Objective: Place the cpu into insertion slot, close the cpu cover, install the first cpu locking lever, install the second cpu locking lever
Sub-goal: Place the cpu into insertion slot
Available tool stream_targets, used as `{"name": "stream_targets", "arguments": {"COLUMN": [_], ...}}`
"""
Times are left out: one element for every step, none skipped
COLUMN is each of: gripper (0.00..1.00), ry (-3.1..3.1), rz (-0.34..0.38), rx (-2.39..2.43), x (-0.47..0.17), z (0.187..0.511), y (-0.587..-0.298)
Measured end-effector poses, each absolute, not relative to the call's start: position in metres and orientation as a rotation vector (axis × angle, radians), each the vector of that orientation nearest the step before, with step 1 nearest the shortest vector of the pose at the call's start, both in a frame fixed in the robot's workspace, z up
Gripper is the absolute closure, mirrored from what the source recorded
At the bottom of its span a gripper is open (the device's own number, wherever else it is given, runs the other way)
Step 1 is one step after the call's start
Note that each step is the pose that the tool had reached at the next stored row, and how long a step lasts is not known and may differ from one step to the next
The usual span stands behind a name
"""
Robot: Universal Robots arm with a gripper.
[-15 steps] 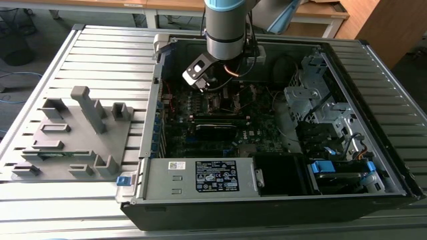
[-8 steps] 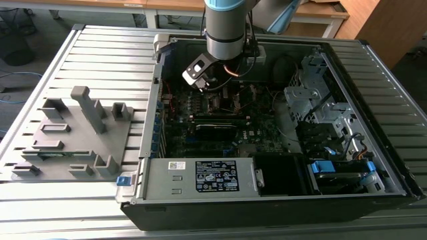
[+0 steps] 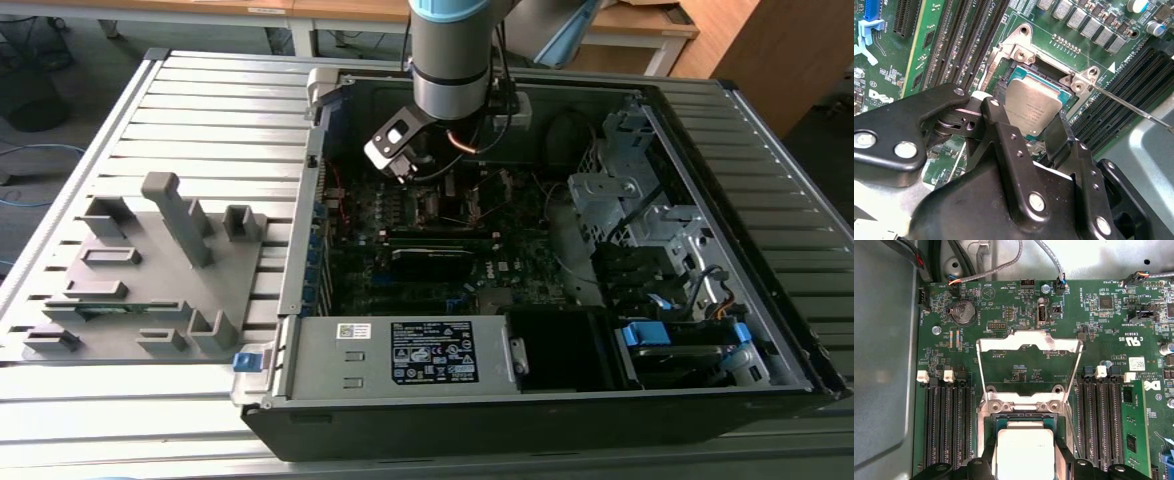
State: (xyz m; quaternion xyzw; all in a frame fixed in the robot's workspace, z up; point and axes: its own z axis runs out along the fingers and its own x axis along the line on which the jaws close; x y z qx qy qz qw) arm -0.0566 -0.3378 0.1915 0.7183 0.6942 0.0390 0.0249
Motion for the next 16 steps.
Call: {"name": "stream_targets", "arguments": {"gripper": [0.46,0.46,0.46,0.46,0.46,0.46,0.46,0.46,0.46,0.46,0.46,0.46,0.46,0.46,0.46,0.46], "ry": [2.147,2.147,2.147,2.147,2.147,2.147,2.147,2.147,2.147,2.147,2.147,2.147,2.147,2.147,2.147,2.147], "rz": [0.12,0.12,0.12,0.12,0.12,0.12,0.12,0.12,0.12,0.12,0.12,0.12,0.12,0.12,0.12,0.12], "rx": [2.221,2.221,2.221,2.221,2.221,2.221,2.221,2.221,2.221,2.221,2.221,2.221,2.221,2.221,2.221,2.221], "x": [-0.0566,-0.0566,-0.0566,-0.0566,-0.0566,-0.0566,-0.0566,-0.0566,-0.0566,-0.0566,-0.0566,-0.0566,-0.0566,-0.0566,-0.0566,-0.0566], "z": [0.1913,0.1911,0.1908,0.1907,0.1906,0.1905,0.1903,0.1903,0.1902,0.1899,0.1896,0.1893,0.189,0.1889,0.1888,0.1887], "y": [-0.3379,-0.3379,-0.3379,-0.3379,-0.3379,-0.3379,-0.3378,-0.3378,-0.3379,-0.3379,-0.3379,-0.3379,-0.3379,-0.3379,-0.3379,-0.3378]}}
